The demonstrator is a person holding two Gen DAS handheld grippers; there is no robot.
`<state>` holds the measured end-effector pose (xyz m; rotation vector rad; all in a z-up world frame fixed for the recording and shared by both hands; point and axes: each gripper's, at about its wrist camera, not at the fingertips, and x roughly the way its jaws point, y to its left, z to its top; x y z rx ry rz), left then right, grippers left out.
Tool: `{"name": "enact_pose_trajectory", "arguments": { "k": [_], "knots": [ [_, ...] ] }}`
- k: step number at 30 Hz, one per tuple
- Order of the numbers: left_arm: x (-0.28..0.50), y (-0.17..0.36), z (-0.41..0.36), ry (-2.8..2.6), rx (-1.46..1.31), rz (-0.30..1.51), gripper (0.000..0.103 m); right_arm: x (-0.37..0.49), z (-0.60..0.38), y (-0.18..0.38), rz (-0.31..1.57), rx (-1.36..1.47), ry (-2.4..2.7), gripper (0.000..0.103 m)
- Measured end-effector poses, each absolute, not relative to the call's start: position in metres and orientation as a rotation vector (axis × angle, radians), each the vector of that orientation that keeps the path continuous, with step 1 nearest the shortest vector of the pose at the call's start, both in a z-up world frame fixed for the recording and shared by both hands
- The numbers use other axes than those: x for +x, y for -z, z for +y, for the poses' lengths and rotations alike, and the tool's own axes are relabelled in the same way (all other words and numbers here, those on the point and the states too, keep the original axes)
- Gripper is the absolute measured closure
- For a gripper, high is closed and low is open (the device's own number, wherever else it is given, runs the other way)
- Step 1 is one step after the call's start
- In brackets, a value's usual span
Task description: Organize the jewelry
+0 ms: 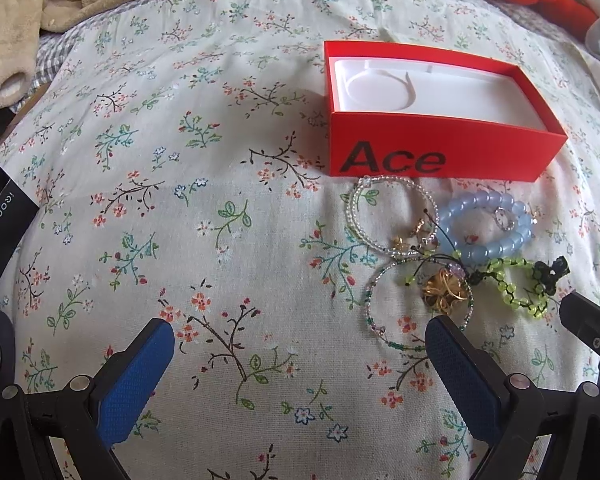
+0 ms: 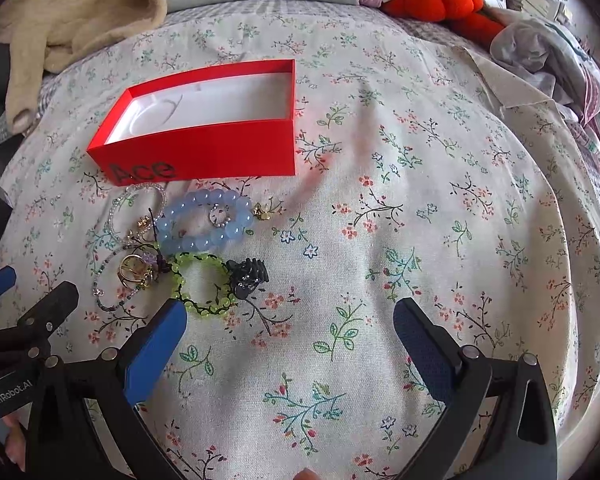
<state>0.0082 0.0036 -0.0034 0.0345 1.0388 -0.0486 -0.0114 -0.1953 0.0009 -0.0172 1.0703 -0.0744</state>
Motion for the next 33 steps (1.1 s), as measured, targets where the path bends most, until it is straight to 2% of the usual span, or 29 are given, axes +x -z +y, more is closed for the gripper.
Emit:
{"name": "enact_pose_trajectory", "arguments": {
  "k": [33],
  "knots": [
    [0.016,-0.006,0.008,0.053,0.030,1.035,0.000,-0.009,-0.203,-0.011,1.077,0.017,0.057,0.000]
  ]
}}
